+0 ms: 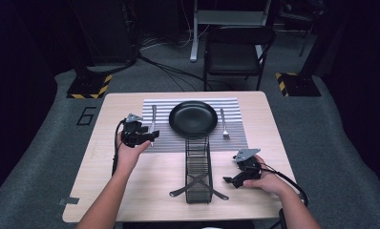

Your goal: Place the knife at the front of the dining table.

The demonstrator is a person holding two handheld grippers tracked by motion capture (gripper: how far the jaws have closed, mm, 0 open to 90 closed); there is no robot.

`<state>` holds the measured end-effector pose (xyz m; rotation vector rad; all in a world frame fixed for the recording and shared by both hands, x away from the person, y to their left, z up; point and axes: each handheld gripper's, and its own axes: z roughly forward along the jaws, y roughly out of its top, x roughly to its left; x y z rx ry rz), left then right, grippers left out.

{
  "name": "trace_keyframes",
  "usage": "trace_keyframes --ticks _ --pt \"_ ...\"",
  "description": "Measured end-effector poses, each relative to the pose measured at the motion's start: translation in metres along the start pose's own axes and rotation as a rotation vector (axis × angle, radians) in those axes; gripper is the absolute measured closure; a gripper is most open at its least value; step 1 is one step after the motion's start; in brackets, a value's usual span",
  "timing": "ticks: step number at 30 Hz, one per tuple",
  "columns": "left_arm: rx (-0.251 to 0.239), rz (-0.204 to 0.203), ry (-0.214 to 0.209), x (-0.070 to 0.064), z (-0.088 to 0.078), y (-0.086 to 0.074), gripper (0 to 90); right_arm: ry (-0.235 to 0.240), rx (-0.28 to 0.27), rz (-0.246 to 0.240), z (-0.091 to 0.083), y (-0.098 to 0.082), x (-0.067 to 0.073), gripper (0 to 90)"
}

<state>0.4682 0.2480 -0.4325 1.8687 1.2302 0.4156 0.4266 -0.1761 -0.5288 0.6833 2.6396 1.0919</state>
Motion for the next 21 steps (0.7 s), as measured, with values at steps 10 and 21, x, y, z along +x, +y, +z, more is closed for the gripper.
trace_keyframes --ticks 10,21 --pt "0.038 0.024 0.000 -0.002 -0.015 -0.032 39.4 -0.003 0.000 0.002 0.000 0.000 0.000 0.0" --pt "0.075 -0.001 0.078 0.018 -0.008 -0.080 36.1 -0.005 0.000 0.004 0.000 0.000 0.000 0.0"
